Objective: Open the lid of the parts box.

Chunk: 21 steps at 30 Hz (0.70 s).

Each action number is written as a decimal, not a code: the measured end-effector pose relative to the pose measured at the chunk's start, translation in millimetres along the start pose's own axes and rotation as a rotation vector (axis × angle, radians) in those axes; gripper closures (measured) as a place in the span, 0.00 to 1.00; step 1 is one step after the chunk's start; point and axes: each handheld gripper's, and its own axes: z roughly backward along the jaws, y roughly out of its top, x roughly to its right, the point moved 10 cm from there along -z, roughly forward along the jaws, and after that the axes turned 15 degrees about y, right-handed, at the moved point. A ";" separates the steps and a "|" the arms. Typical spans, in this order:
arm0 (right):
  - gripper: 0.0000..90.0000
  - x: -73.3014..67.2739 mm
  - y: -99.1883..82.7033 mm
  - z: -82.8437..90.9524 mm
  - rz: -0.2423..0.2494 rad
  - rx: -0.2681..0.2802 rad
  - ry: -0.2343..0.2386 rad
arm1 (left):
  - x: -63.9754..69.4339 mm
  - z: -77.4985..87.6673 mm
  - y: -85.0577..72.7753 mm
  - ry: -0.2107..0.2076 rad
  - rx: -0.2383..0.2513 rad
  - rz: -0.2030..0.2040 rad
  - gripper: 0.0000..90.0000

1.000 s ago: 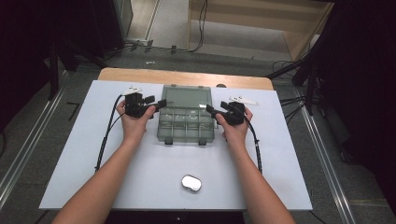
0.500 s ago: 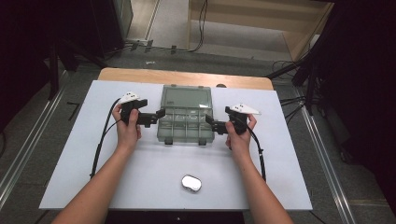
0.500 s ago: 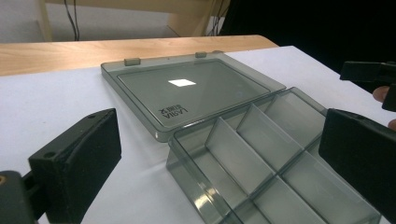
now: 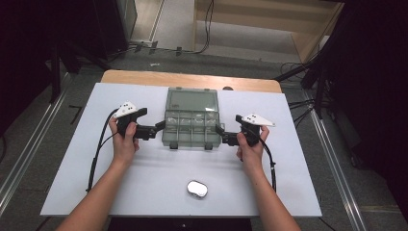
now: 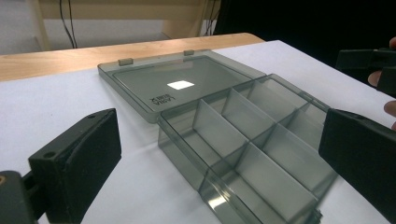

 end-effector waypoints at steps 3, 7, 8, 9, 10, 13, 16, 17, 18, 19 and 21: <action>0.00 -4.0 -0.4 4.5 0.015 0.001 0.006 | 0.3 7.4 -2.1 -0.003 0.009 -0.001 0.00; 0.00 -10.0 -1.7 10.9 0.025 -0.001 0.016 | 2.3 16.9 -6.2 -0.006 0.016 -0.013 0.00; 0.00 -11.3 -1.9 12.5 0.028 0.000 0.016 | 2.9 18.9 -7.2 -0.005 0.019 -0.015 0.00; 0.00 -12.5 -2.0 14.0 0.032 0.003 0.019 | 2.6 20.9 -8.7 0.001 0.018 -0.025 0.00; 0.00 -14.3 -2.7 15.5 0.031 0.002 0.022 | 2.8 22.9 -10.1 0.004 0.017 -0.027 0.00; 0.00 -18.1 -5.2 19.4 0.041 0.001 0.025 | 3.9 29.6 -13.9 -0.002 0.026 -0.032 0.00; 0.00 -21.6 -9.3 23.2 0.043 0.001 0.032 | 5.2 36.7 -18.9 0.002 0.027 -0.050 0.00; 0.00 -23.1 -11.2 24.5 0.040 -0.001 0.038 | 5.8 39.4 -19.9 0.003 0.031 -0.049 0.00; 0.00 -24.1 -12.9 25.4 0.043 -0.005 0.042 | 6.0 42.3 -20.8 0.002 0.034 -0.051 0.00; 0.00 -25.3 -14.6 26.1 0.047 -0.012 0.045 | 6.0 45.0 -21.9 0.005 0.037 -0.052 0.00; 0.00 -27.7 -17.1 28.3 0.048 -0.021 0.048 | 6.2 50.1 -24.4 0.006 0.039 -0.054 0.00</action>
